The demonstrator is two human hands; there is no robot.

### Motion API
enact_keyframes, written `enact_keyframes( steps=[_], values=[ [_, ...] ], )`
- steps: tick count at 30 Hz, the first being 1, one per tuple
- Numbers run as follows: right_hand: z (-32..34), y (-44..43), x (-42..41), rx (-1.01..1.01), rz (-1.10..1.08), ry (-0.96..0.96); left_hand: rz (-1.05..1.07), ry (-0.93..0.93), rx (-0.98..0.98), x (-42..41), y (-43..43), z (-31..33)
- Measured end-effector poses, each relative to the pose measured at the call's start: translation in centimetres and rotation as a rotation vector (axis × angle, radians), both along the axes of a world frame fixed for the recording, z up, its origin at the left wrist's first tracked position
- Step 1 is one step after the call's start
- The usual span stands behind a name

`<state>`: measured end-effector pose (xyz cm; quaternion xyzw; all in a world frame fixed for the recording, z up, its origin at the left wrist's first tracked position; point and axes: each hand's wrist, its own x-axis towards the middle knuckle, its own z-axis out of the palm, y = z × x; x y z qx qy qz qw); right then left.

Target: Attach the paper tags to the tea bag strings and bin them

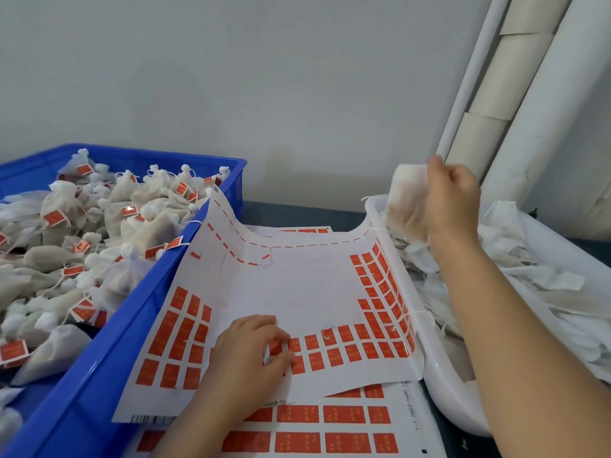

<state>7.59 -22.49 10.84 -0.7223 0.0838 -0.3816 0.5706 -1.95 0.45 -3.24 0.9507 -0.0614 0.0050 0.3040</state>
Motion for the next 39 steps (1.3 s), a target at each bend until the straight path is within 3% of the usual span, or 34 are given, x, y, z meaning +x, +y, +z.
enact_keyframes(
  steps=[2, 5, 6, 10, 12, 17, 21, 29, 39],
  values=[
    [1.6, 2.1, -1.6, 0.127, 0.168, -0.070, -0.009, 0.011, 0.011, 0.2, 0.1, -0.1],
    [0.8, 5.7, -4.4, 0.088, 0.365, -0.001, -0.003, 0.013, -0.020, 0.2, -0.1, 0.2],
    [-0.6, 6.9, -5.3, 0.062, 0.422, 0.055, 0.029, 0.016, -0.116, 0.0, -0.2, 0.6],
    [-7.8, 9.8, -8.3, 0.061, 0.564, 0.345, 0.090, -0.038, -0.837, -0.1, -0.4, 1.8],
    [-10.4, 10.2, -9.0, 0.124, 0.581, 0.417, 0.053, -0.035, -1.000, -0.1, -0.1, 1.9],
    [-12.5, 9.3, -9.3, 0.166, 0.526, 0.403, 0.010, -0.095, -0.883, -0.6, 0.0, 2.0],
    [-12.6, 9.7, -9.8, 0.062, 0.542, 0.337, 0.021, -0.102, -0.825, -0.8, 0.2, 1.8],
    [-12.9, 10.1, -10.0, 0.029, 0.417, 0.173, -0.165, 0.034, -0.802, -1.1, 0.1, 2.0],
    [-12.6, 10.0, -10.1, -0.065, 0.318, 0.077, -0.139, 0.017, -0.797, -1.2, 0.0, 2.1]
  ],
)
